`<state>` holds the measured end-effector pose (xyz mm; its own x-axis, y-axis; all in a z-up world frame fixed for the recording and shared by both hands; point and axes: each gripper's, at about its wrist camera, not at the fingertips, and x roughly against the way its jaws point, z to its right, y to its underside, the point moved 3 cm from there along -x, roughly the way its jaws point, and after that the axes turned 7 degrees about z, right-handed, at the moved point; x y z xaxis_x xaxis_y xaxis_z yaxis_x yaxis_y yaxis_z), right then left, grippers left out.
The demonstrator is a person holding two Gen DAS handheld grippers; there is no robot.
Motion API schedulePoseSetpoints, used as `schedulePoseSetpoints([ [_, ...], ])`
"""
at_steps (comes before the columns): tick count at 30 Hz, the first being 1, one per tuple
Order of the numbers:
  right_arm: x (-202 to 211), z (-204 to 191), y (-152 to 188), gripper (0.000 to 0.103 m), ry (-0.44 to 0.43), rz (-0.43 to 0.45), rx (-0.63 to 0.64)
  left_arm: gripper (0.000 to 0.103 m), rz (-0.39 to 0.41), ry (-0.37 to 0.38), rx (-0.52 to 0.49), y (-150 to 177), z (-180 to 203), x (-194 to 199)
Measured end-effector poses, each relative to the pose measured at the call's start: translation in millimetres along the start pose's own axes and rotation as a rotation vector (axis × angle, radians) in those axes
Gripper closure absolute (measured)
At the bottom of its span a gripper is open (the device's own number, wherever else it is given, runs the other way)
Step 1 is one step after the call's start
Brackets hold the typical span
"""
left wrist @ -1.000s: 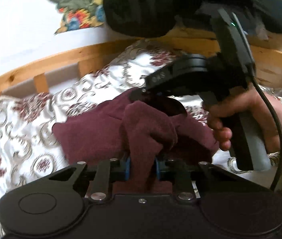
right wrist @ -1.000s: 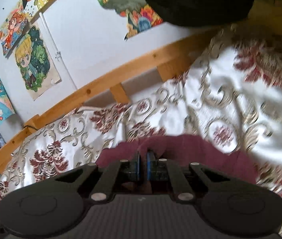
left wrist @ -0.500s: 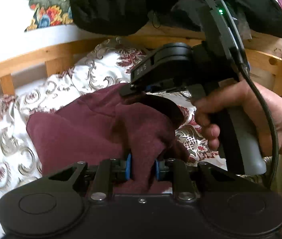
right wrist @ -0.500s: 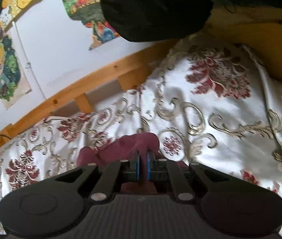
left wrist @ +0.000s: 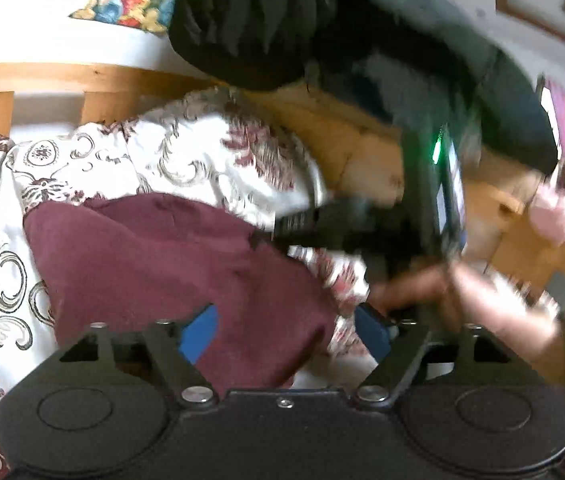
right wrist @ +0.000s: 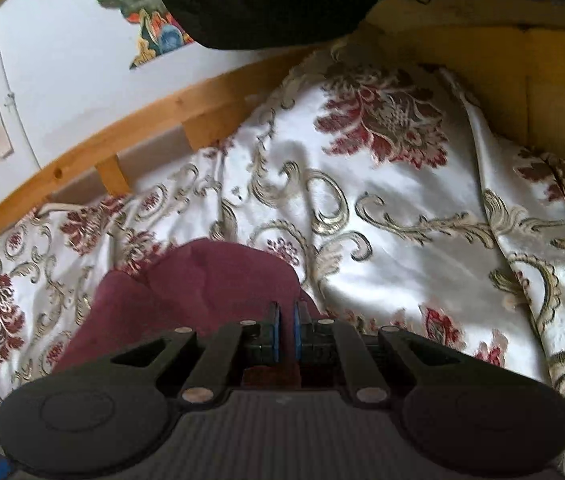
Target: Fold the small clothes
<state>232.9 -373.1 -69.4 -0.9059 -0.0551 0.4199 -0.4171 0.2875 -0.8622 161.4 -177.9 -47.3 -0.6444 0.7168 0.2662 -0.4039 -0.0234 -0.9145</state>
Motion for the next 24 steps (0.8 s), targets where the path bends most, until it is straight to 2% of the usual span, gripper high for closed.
schedulePoseSetpoints([
  [3, 3, 2, 2, 0.081, 0.029, -0.005, -0.009, 0.006, 0.091, -0.042, 0.076, -13, -13, 16],
  [6, 16, 0, 2, 0.054, 0.041, 0.017, 0.001, 0.001, 0.157, -0.138, 0.153, -21, -34, 28],
  [7, 22, -1, 3, 0.042, 0.042, 0.023, 0.004, 0.001, 0.161, -0.185, 0.186, -23, -44, 31],
  [10, 39, -10, 6, 0.025, 0.035, 0.024, 0.032, 0.001, 0.143, -0.303, 0.294, -22, -74, 34],
  [11, 45, -15, 7, 0.015, 0.029, 0.023, 0.046, 0.001, 0.136, -0.331, 0.341, -20, -84, 35],
  [13, 58, -27, 13, 0.006, 0.016, 0.014, 0.092, 0.001, 0.109, -0.372, 0.417, -14, -100, 35],
  [17, 73, -49, 27, 0.000, 0.027, -0.015, 0.204, 0.001, 0.050, -0.390, 0.510, 0, -118, 32],
  [21, 70, -60, 47, 0.000, 0.129, -0.096, 0.337, 0.001, -0.008, -0.385, 0.463, 11, -111, 24],
  [24, 59, -50, 55, 0.000, 0.197, -0.164, 0.333, 0.001, -0.076, -0.407, 0.414, 22, -108, 14],
])
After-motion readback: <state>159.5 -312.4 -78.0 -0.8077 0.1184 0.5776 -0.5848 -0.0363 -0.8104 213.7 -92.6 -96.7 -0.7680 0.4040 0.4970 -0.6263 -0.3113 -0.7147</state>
